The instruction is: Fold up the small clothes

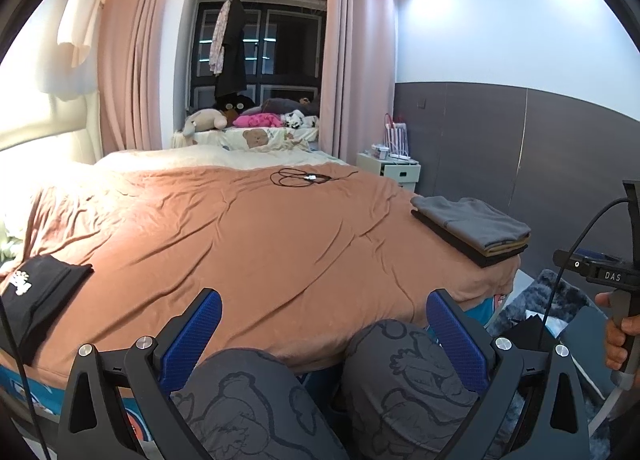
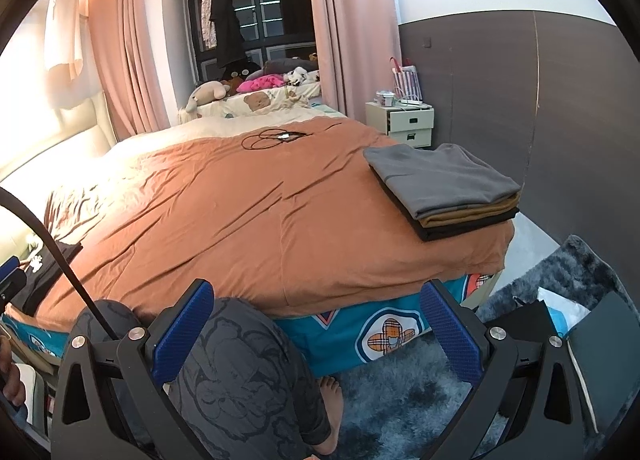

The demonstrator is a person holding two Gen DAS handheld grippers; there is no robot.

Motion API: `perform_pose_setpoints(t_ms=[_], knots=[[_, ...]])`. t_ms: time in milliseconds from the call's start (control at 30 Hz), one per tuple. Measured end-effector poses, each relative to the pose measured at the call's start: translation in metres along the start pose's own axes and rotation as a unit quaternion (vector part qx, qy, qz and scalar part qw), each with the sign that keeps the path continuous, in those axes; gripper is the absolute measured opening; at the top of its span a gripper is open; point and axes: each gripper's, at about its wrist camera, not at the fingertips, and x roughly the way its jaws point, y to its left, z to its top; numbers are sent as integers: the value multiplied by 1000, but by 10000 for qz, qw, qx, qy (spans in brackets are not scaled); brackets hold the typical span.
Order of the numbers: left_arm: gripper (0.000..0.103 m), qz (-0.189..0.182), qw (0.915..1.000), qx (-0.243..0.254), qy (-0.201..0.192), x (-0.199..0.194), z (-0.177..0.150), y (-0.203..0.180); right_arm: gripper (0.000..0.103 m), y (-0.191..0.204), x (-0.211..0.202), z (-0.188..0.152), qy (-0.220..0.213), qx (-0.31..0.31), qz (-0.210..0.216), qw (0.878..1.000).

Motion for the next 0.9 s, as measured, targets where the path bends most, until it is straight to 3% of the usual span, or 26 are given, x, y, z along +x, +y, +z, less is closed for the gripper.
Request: perform_pose_setpoints(t_ms=[900], knots=[[103,53,9998,-113,-127,-13,1,7,103,-8,6,5,10,-50,52,10000]])
